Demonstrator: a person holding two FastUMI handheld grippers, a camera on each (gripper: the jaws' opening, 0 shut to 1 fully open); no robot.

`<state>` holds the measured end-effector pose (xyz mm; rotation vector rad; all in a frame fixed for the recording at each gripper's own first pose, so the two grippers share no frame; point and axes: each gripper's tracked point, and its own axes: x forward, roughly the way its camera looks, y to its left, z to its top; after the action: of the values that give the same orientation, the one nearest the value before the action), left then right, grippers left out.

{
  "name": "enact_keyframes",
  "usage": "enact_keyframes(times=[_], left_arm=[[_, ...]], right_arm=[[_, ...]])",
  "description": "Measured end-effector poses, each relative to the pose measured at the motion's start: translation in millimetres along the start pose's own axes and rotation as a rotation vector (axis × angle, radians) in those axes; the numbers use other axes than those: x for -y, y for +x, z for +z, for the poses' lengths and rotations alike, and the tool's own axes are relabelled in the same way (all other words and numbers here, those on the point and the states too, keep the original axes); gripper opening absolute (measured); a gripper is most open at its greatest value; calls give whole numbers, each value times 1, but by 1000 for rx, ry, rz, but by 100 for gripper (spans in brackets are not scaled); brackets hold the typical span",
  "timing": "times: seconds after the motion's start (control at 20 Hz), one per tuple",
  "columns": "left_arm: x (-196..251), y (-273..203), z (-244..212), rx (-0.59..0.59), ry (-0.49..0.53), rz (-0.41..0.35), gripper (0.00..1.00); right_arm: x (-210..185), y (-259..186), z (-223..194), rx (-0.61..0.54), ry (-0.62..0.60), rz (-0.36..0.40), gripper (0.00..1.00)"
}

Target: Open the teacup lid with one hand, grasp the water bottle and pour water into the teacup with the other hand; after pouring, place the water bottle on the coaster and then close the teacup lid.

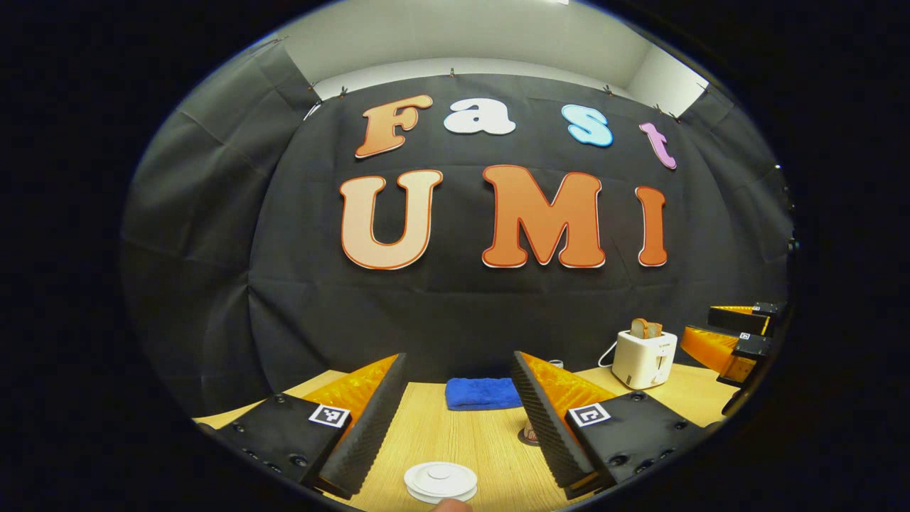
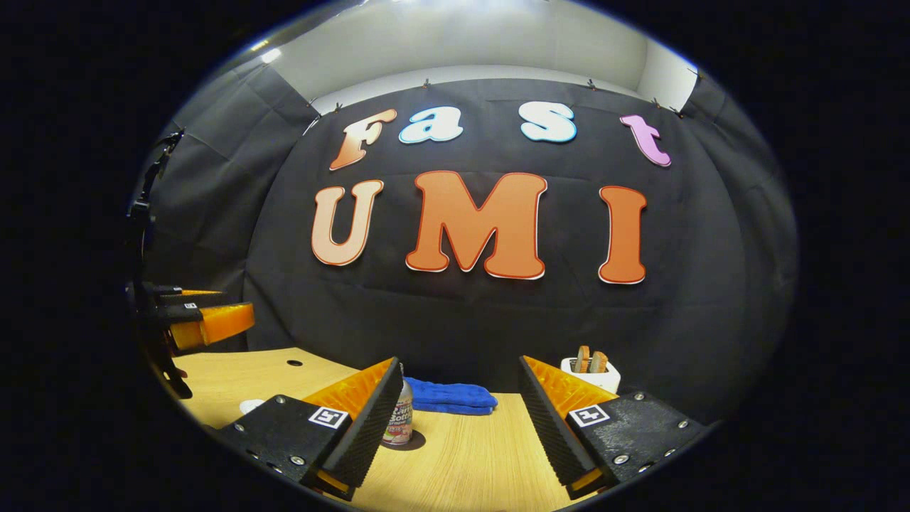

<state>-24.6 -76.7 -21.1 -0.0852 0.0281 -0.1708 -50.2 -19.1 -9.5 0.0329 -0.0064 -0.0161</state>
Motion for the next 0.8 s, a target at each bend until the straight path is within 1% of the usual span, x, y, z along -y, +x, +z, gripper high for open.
enact_keyframes(times=[0.1,0.15,0.2,0.25,0.3,0.35,0.4,0.45,0.5,0.75,0.8], left_arm=[[-4,-3,2,4,-7,4,100],[-5,-4,4,5,-5,7,96],[-6,-5,5,8,-2,5,96],[-5,-6,6,11,-2,1,100],[-3,-6,5,11,-7,-5,100],[-2,-5,5,10,-11,-9,96],[-5,-5,3,5,-12,-3,92],[-5,-5,2,2,-13,-4,100],[-5,-2,1,1,-11,-4,97],[-12,-1,0,6,-6,9,97],[-13,0,0,6,-5,11,100]], right_arm=[[4,-4,0,-4,-11,-12,97],[6,-7,-1,-8,-15,-17,97],[9,-11,-1,-10,-16,-20,97],[9,-12,-1,-10,-16,-21,97],[9,-11,-1,-8,-17,-23,97],[9,-11,0,-8,-18,-24,97],[9,-10,0,-6,-20,-27,100],[9,-9,0,-5,-19,-27,97],[7,-9,1,-4,-19,-25,97],[5,-4,-4,-17,-27,-20,97],[4,-3,-4,-15,-28,-16,97]])
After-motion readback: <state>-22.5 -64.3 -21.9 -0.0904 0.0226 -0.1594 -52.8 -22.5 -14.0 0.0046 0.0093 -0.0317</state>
